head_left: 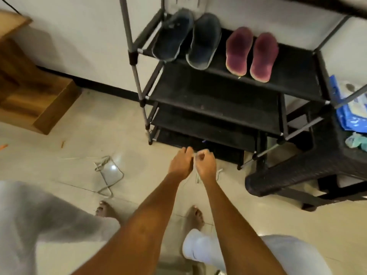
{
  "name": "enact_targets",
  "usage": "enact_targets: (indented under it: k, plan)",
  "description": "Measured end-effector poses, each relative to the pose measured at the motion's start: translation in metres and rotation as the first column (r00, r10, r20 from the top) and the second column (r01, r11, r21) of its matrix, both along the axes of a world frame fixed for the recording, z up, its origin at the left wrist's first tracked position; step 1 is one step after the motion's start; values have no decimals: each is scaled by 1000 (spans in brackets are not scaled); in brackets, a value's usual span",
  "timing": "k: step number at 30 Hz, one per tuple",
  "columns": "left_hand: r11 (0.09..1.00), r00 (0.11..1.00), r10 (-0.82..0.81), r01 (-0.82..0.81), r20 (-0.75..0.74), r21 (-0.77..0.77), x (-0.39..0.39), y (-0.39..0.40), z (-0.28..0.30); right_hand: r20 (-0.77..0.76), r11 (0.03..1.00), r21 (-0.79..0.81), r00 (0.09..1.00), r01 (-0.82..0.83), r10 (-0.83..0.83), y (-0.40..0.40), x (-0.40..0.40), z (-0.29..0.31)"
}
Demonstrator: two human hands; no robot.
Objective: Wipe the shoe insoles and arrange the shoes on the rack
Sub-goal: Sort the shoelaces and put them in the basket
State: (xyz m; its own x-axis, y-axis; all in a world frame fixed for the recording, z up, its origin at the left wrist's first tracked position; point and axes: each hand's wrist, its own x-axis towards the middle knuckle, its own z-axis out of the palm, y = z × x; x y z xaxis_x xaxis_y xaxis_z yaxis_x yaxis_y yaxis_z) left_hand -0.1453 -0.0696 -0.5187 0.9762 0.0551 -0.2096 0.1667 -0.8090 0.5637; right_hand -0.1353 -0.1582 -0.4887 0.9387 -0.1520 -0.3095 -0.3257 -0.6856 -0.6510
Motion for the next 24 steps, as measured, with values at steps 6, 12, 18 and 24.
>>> enact_targets:
  k: [6, 12, 18, 24]
  plan:
    - [999, 972, -52, 47, -228, -27, -4, -35, -136, -278, 999, -45, 960, 7, -19, -45, 10, -140]
    - [998, 950, -3, -15, -311, -56, 17, -61, -217, -341, 996, -85, 939, 6, -35, -53, 33, -233]
    - [995, 946, 60, -83, -318, -59, 34, -68, -264, -358, 973, -215, 921, 79, -154, -52, 44, -282]
    - [995, 949, 67, -84, -309, -44, 38, -69, -273, -466, 964, -253, 862, 86, -199, -53, 42, -299]
